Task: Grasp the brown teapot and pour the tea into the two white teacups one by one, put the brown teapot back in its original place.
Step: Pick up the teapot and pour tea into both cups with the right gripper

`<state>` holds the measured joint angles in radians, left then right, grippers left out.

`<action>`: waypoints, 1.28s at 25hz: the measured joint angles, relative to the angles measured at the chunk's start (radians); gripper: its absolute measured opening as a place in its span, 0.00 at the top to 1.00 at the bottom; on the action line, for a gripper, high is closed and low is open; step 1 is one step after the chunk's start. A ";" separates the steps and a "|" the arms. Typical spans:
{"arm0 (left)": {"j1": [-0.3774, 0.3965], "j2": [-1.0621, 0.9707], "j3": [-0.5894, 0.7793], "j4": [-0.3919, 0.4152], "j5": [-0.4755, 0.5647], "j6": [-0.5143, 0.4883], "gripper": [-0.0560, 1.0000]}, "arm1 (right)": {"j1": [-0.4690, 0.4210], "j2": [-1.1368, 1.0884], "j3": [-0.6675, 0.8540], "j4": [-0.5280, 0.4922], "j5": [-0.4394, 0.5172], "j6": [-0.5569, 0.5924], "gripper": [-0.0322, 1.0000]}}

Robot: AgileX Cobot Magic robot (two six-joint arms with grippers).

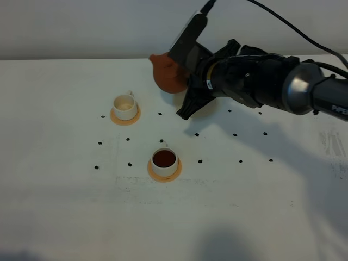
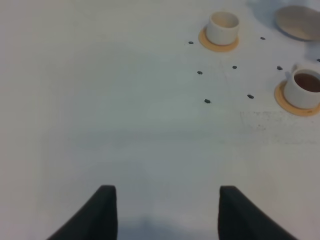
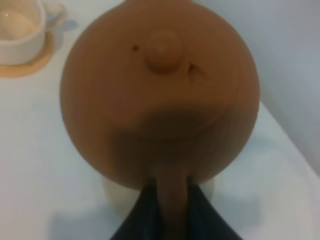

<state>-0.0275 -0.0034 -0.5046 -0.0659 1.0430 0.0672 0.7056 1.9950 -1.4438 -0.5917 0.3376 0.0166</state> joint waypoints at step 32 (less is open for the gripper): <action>0.000 0.000 0.000 0.000 0.000 0.000 0.50 | 0.067 0.178 -0.114 -0.161 0.036 -0.001 0.89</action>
<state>-0.0275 -0.0034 -0.5046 -0.0659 1.0430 0.0672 0.7728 2.1729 -1.5582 -0.7525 0.3738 0.0156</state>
